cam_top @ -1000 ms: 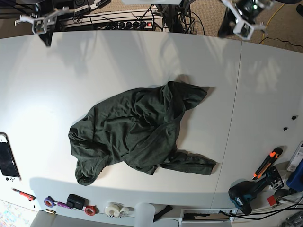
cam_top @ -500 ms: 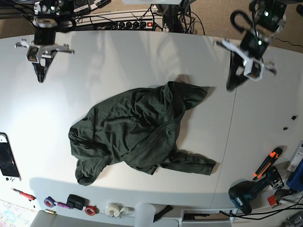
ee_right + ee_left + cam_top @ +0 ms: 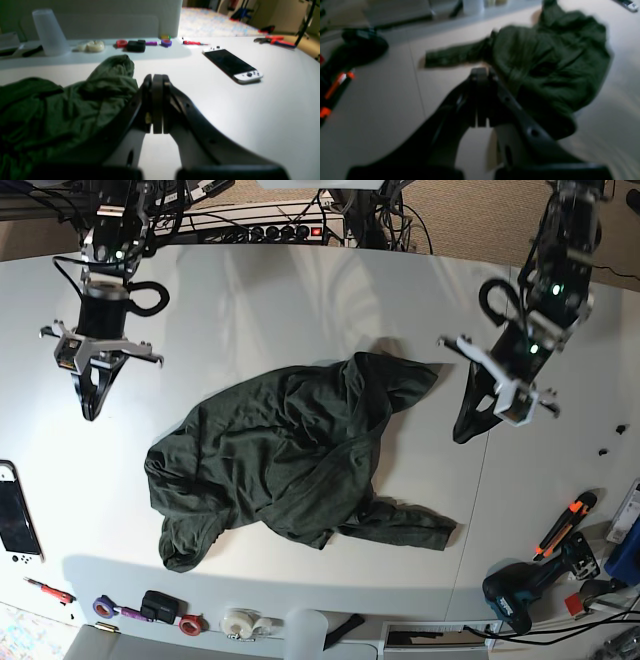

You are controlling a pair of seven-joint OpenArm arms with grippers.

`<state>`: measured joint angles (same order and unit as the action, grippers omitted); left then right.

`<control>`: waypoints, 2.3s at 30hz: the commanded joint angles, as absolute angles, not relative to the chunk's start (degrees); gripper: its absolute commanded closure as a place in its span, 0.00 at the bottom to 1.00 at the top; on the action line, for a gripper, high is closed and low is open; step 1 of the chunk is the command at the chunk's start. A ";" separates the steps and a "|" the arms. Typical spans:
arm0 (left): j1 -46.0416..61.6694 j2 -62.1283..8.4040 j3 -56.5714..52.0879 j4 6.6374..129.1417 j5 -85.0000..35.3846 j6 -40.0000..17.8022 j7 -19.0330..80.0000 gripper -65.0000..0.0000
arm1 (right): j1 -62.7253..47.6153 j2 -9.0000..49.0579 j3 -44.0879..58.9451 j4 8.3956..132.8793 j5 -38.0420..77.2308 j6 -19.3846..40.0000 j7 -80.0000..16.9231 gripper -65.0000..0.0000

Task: Layout the t-shirt on the table in an organized manner, then fold the t-shirt properly
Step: 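Lower both grippers onto the crumpled green t-shirt and grasp its edges, then pull the shirt apart with both grippers, stretching it flat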

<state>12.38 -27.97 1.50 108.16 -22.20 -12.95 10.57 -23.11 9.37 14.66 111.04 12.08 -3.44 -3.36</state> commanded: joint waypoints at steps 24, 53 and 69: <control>-11.51 -19.70 16.64 81.58 -17.63 -8.51 9.10 0.59 | 14.57 9.78 13.39 71.46 -0.23 12.32 -5.96 0.48; -11.07 -19.70 16.64 81.58 -18.00 -7.51 11.62 0.59 | 26.06 10.55 -8.51 53.25 -24.10 -22.70 -13.04 1.00; -8.21 -19.70 16.64 81.58 -18.04 -7.64 11.62 0.59 | 20.36 14.15 10.72 53.25 -23.70 -24.49 -14.68 1.00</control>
<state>-6.98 -19.38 16.91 80.60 -17.63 -7.51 13.30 19.00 13.26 10.52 52.34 -23.03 -23.64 -15.84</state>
